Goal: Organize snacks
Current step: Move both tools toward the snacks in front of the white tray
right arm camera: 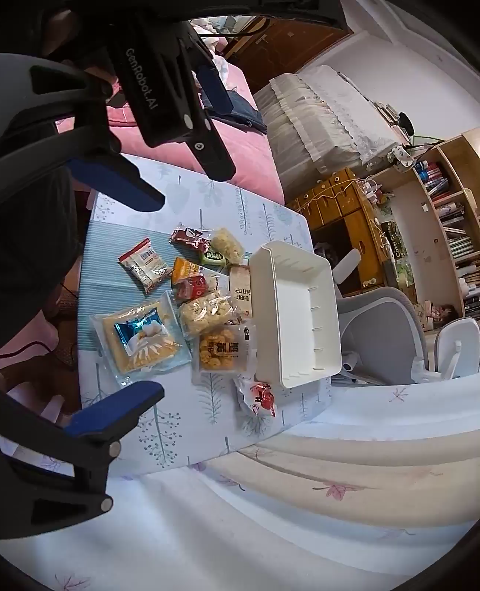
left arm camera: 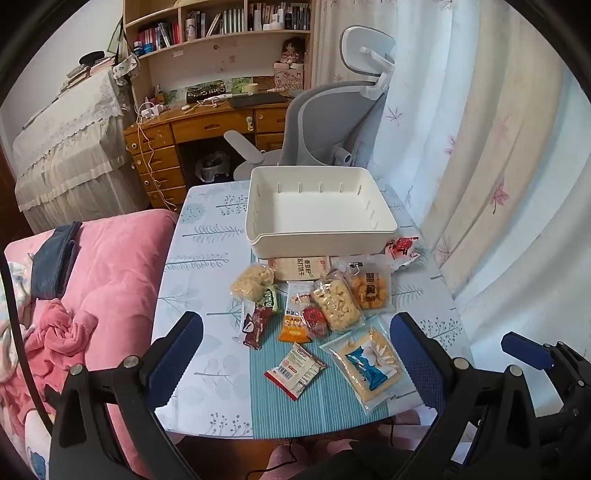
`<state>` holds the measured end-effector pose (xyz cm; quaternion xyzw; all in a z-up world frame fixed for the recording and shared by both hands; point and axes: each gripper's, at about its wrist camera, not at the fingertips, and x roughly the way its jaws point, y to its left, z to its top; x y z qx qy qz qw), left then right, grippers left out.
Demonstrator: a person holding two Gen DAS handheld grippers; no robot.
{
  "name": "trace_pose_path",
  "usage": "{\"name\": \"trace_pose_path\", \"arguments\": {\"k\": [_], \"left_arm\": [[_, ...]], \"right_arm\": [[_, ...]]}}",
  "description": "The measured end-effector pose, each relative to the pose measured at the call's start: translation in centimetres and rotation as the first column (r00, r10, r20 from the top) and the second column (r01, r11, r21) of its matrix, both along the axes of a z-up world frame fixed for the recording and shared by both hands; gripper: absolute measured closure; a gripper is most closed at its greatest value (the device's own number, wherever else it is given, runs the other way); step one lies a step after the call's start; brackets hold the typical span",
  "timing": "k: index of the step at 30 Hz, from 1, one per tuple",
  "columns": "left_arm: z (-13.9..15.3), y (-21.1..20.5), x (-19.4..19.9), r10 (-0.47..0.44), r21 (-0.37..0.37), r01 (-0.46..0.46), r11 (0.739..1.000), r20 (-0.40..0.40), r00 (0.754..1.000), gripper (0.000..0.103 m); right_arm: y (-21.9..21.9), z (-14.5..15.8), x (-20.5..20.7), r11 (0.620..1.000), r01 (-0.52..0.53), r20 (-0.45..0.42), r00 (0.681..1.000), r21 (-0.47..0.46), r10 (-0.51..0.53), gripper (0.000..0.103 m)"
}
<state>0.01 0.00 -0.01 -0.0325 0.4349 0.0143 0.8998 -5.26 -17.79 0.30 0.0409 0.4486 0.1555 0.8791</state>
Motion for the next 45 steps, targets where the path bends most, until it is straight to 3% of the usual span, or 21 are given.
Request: {"name": "trace_pose_path", "arguments": {"k": [31, 45], "left_arm": [[-0.5, -1.1, 0.0, -0.005, -0.031, 0.004, 1.0, -0.02, 1.0, 0.002], [-5.0, 0.0, 0.3, 0.086, -0.058, -0.097, 0.994, -0.174, 0.981, 0.002]], "right_arm": [[-0.4, -0.1, 0.2, 1.0, -0.009, -0.01, 1.0, -0.002, 0.009, 0.009], [-0.8, -1.7, 0.4, 0.999, -0.046, 0.026, 0.999, -0.019, 0.046, 0.009]]}}
